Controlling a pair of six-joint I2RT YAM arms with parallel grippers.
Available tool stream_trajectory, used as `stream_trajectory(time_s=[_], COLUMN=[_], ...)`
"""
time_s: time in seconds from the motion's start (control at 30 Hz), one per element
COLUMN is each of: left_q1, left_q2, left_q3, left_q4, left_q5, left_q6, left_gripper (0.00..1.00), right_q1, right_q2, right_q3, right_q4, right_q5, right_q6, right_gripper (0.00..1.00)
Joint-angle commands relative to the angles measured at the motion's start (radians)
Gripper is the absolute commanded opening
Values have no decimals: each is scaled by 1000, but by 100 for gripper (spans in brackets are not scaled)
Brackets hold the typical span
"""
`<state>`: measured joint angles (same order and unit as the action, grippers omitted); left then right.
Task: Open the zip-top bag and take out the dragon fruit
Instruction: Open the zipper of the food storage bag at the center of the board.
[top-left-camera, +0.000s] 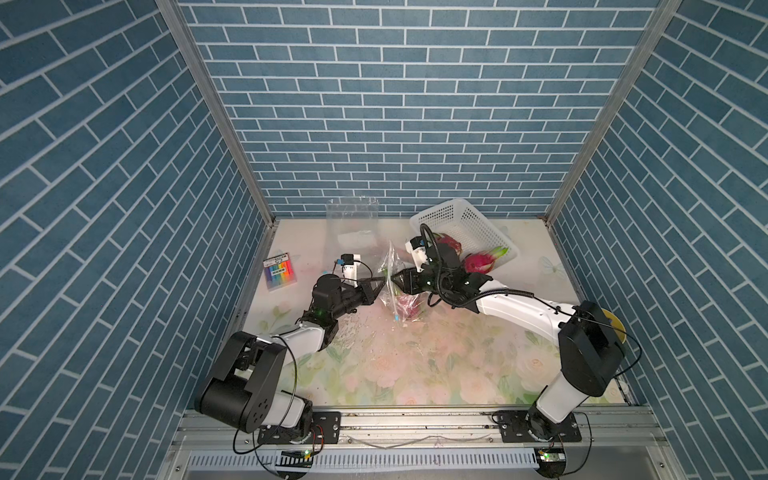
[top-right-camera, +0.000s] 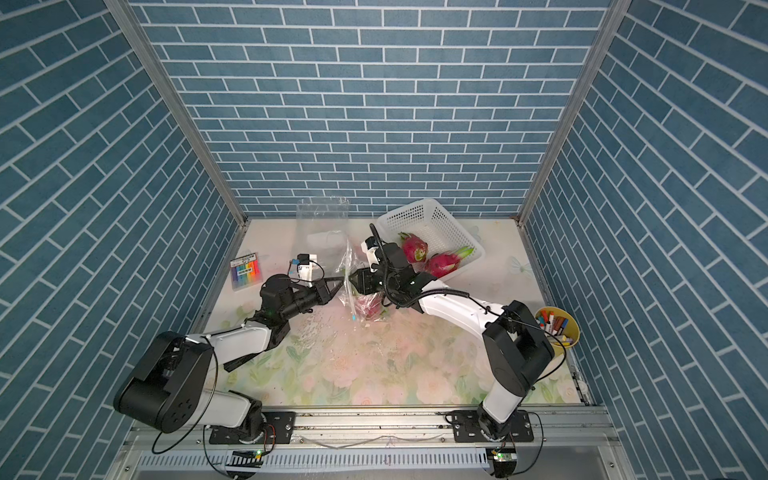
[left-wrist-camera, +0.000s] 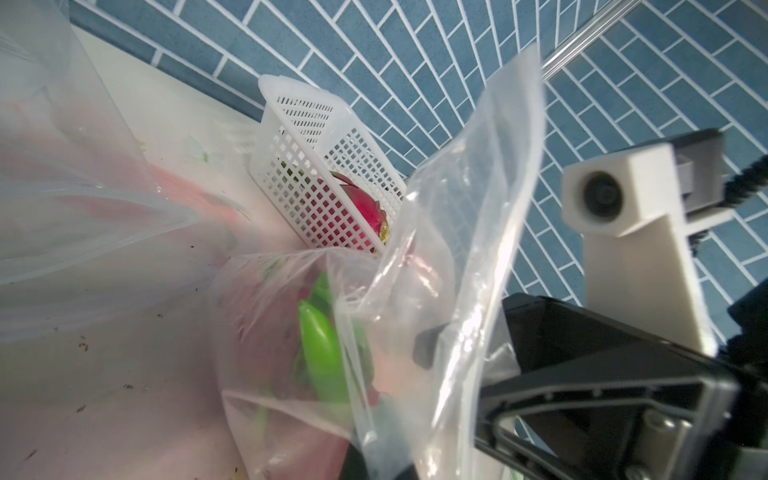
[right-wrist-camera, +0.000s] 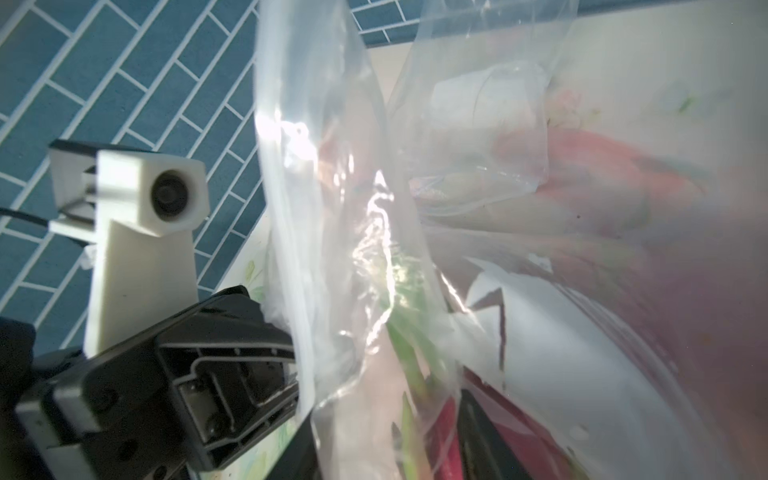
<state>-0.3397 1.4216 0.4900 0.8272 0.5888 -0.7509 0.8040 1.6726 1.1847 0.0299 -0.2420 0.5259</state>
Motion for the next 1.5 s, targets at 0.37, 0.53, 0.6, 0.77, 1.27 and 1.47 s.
stream_trajectory(time_s=[0.37,0.53,0.6,0.77,1.27,1.47], left_q1=[30,42,42,50,91,65], left_q2=[-9,-10,-8,-27,-232,-111], left_q3=[45,58,60,66,155,111], left_q4=[-16,-17,-17,-73,-142,-44], left_q5=[-40,-41,-37,-55,-14,54], left_q6=[43,38,36,65,99,22], left_gripper=[0,0,0,0,0,0], right_q1=[-26,-48,-50,-57,-84,-90], right_q2=[-110,-139,-136,-146,-49,-16], right_q3=[-50,-73,-80,-82,-96,-125], right_q4=[-55,-59,-44,-44,108,133], right_q5=[68,31,22,29,-18,-12], right_q6=[-26,-5,5,11,111,161], right_gripper=[0,0,0,0,0,0])
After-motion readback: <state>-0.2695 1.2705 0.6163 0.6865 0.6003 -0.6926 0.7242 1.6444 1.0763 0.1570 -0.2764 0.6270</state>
